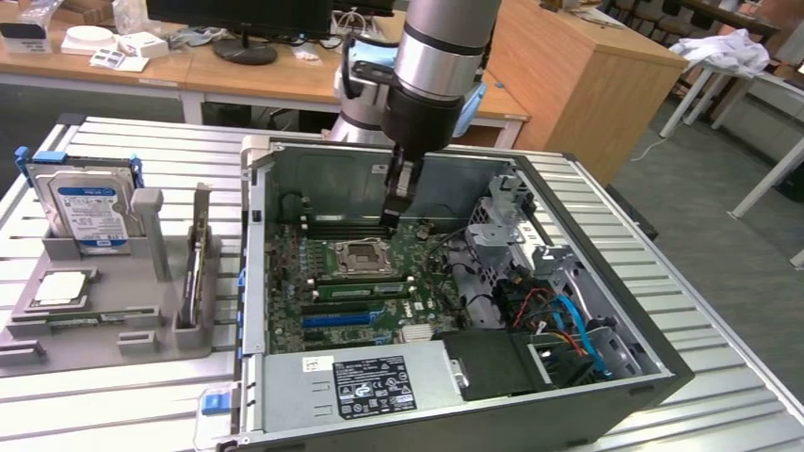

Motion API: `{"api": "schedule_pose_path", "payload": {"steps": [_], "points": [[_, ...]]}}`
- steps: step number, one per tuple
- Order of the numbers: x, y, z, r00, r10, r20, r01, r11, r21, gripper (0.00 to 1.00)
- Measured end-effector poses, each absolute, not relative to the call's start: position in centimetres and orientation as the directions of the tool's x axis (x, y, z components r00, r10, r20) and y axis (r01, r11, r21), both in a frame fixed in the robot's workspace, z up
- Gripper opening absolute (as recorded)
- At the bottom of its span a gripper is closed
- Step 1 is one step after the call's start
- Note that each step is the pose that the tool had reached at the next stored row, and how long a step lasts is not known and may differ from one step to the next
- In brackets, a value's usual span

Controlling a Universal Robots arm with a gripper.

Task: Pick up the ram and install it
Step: 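Press down the ram until it locks into place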

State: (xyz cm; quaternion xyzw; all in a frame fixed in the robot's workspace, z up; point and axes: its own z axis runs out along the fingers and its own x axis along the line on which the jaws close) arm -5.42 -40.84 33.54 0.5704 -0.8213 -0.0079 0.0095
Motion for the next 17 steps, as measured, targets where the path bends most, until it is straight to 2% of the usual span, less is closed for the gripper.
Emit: {"api": "schedule_pose_path", "payload": {"steps": [17], "points": [[-5.53, -40.78, 33.54, -0.493, -0.87, 0.007, -0.87, 0.493, 0.024, 0.11]]}}
